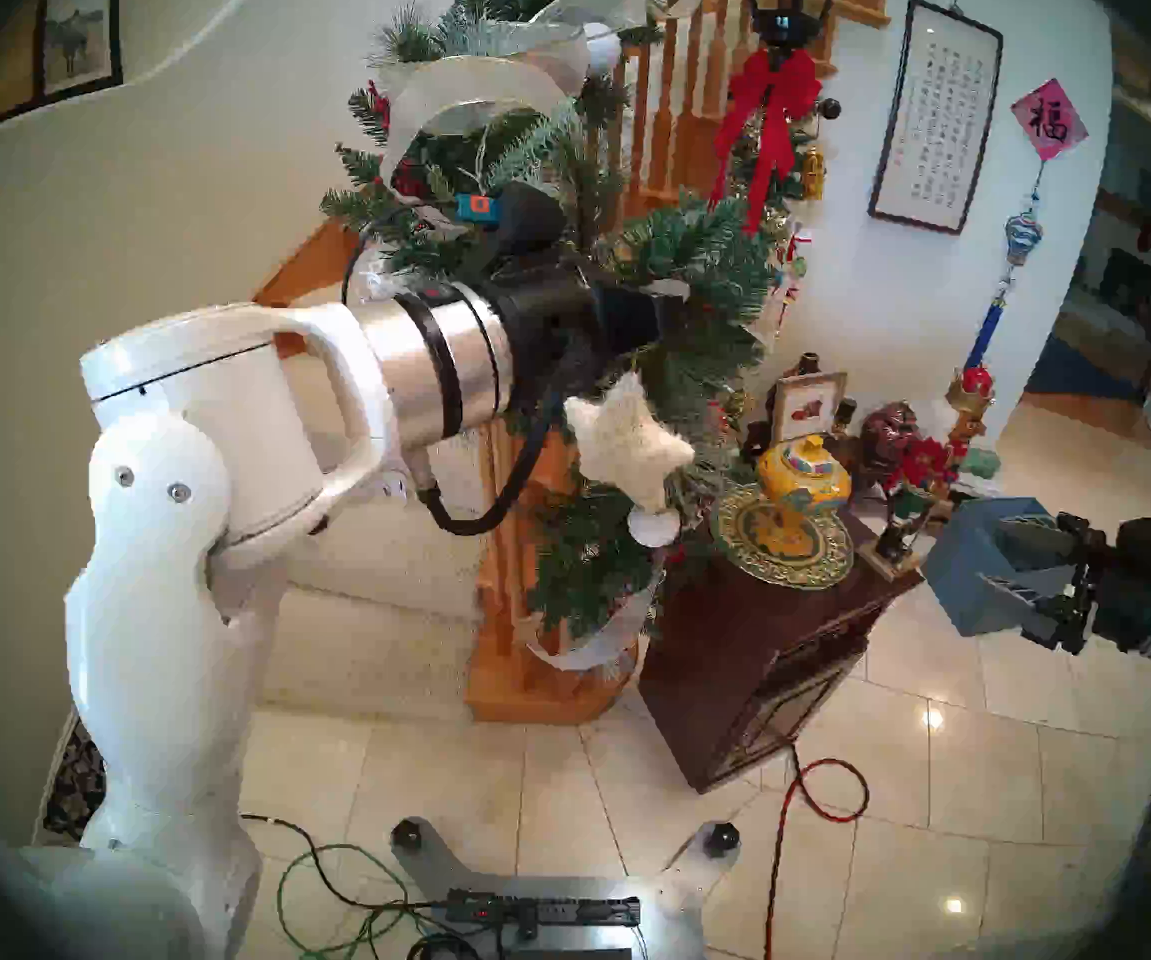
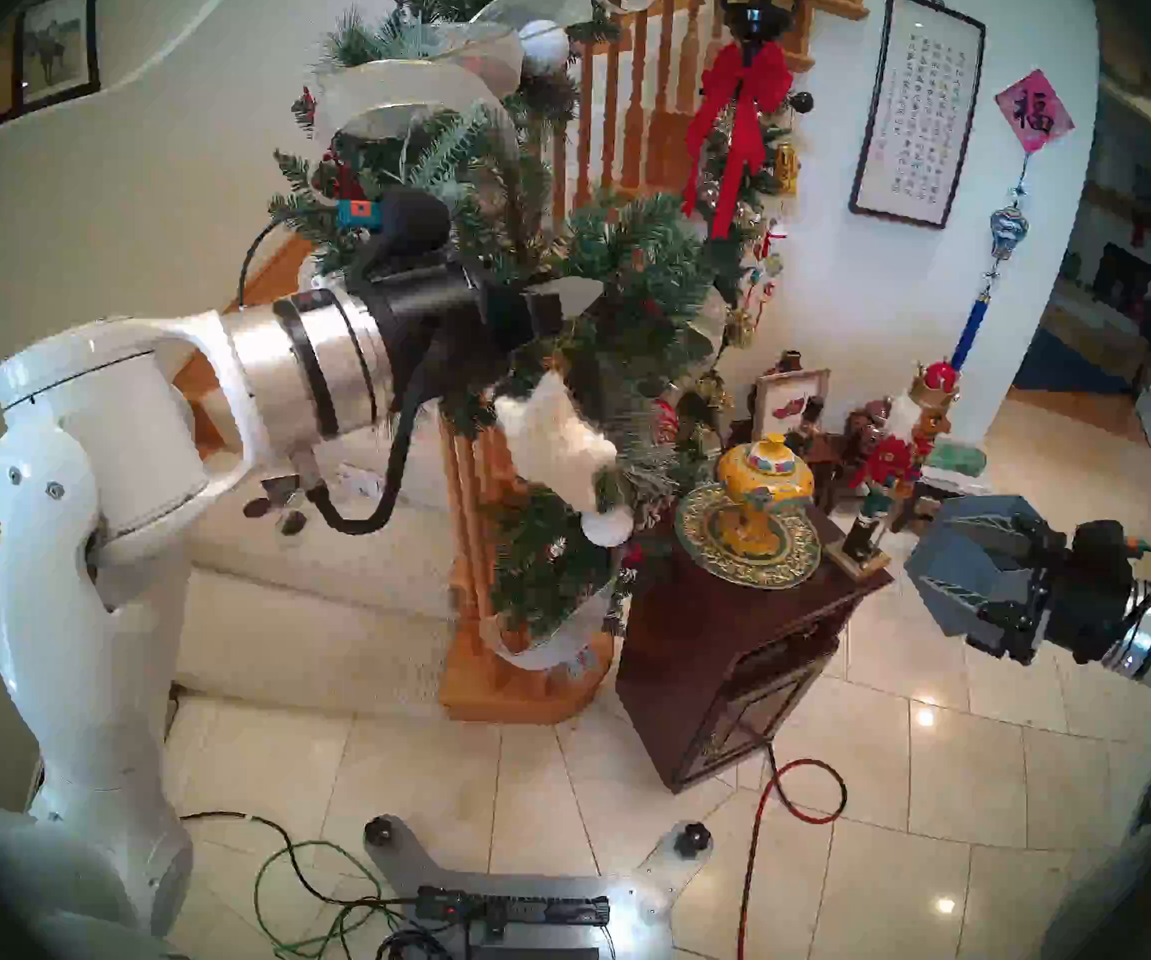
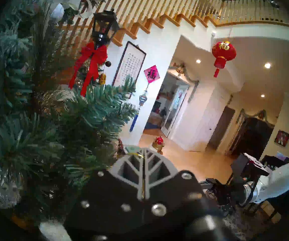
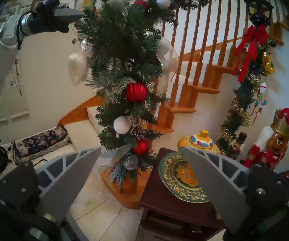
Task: Hang the ornament onto the Christmas-tree-style decoration
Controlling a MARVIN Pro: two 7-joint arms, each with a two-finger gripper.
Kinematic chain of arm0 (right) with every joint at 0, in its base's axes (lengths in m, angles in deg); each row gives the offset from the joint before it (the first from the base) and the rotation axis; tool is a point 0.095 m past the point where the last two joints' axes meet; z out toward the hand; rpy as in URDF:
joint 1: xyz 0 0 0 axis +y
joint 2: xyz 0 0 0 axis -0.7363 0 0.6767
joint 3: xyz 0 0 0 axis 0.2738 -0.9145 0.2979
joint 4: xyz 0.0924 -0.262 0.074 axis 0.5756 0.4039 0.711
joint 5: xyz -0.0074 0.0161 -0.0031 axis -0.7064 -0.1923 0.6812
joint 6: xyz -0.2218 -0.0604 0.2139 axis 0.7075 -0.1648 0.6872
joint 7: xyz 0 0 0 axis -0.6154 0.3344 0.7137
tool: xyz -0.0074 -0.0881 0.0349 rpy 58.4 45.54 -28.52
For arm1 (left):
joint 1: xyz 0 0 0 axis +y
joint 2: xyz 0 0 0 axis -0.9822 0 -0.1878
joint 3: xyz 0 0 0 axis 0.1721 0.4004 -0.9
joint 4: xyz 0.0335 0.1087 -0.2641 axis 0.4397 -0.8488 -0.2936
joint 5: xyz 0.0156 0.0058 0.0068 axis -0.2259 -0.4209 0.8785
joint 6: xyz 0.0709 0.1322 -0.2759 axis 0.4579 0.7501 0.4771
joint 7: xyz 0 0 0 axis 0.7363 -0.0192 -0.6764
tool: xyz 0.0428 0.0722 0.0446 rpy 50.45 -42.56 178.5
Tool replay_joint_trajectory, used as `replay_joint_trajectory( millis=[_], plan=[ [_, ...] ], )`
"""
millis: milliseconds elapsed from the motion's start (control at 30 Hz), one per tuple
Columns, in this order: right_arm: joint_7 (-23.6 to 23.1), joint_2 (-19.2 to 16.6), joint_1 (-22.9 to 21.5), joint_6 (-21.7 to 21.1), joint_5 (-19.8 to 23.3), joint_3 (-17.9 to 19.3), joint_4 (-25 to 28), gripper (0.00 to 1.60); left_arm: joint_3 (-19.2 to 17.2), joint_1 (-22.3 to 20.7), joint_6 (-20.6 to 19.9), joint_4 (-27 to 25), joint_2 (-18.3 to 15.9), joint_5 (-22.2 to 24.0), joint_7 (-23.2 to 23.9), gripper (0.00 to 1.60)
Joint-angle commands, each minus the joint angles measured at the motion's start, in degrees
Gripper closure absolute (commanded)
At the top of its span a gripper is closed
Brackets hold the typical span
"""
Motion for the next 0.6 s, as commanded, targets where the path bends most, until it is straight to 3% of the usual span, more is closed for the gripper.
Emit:
replay_joint_trajectory(
  millis=[0,567],
  plan=[
    [-3.6,0.0,-0.2,0.1,0.0,0.1,0.0,0.0,-0.4,-0.9,0.1,-0.3,-0.3,0.9,-0.1,1.6],
    [-3.4,0.0,-0.2,0.1,-0.1,0.1,0.0,0.0,-0.3,-1.5,0.1,-0.3,-1.6,3.3,0.1,1.6]
  ],
)
